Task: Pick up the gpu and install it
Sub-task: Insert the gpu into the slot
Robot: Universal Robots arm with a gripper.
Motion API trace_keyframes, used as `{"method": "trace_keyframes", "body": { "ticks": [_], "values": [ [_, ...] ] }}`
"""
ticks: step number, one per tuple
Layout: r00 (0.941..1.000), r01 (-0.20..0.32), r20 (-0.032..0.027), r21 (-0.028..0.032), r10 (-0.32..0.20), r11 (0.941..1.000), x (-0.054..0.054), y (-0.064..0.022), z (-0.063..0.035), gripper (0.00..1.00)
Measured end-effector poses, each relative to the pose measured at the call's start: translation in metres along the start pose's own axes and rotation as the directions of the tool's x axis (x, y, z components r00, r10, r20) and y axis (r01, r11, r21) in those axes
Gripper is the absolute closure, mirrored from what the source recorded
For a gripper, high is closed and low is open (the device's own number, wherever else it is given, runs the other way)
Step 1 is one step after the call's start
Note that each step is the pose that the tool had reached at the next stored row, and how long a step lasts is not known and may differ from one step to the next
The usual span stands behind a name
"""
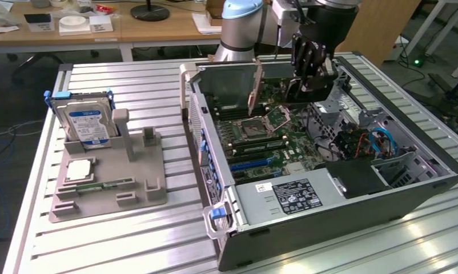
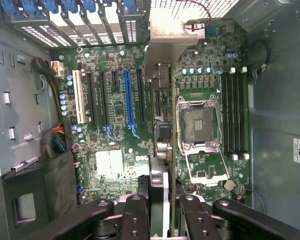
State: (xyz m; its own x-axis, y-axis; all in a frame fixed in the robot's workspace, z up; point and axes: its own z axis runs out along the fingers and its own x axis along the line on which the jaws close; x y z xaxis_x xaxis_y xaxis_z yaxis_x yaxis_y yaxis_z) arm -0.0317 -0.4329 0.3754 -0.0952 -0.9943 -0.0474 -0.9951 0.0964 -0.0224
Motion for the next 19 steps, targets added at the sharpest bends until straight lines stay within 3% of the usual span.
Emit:
{"method": "trace_keyframes", "body": {
  "ticks": [9,16,19],
  "values": [
    [1.0,0.0,0.0,0.0,0.0,1.0,0.003,0.0187,-0.0002,0.72],
    [1.0,0.0,0.0,-0.0001,0.0,1.0,0.022,0.0216,-0.0003,0.72],
    [0.9999,0.016,0.0005,-0.0007,-0.016,0.9999,0.024,0.0244,0.0011,0.72]
  ]
}}
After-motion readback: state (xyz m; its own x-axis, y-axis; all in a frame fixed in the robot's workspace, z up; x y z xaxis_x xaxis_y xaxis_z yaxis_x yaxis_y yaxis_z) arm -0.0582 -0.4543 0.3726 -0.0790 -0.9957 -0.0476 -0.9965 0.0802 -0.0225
